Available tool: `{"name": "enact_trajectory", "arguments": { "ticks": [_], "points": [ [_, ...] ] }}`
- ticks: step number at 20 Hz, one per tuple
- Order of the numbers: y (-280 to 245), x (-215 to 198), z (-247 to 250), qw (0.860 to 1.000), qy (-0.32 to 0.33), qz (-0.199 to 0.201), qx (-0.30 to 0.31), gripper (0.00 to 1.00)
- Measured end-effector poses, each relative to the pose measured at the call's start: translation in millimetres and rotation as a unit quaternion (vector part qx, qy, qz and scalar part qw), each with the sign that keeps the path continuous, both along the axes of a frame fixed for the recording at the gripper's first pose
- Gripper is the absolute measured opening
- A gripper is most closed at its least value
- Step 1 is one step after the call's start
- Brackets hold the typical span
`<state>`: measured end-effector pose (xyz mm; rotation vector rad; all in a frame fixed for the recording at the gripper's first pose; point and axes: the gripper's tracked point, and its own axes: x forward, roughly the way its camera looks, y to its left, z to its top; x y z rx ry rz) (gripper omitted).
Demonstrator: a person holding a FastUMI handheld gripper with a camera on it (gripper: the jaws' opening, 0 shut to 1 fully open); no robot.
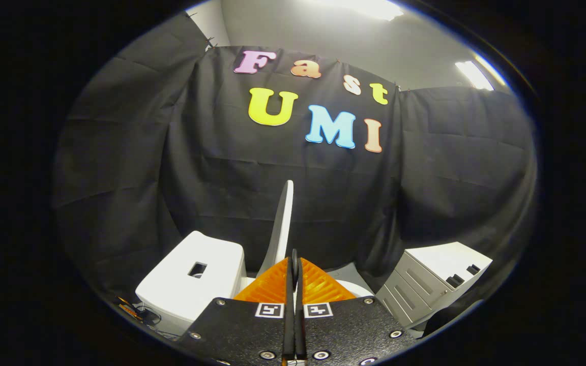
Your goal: Open the toilet lid.
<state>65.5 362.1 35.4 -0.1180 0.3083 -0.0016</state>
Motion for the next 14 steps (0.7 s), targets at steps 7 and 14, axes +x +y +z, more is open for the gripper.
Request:
{"name": "enact_trajectory", "arguments": {
  "ticks": [7, 14],
  "points": [
    [44, -2, 3, 0.999, -0.017, 0.033, 0.003, 0.00],
    [92, -7, 2, 0.997, -0.015, 0.074, -0.023, 0.00]
  ]
}}
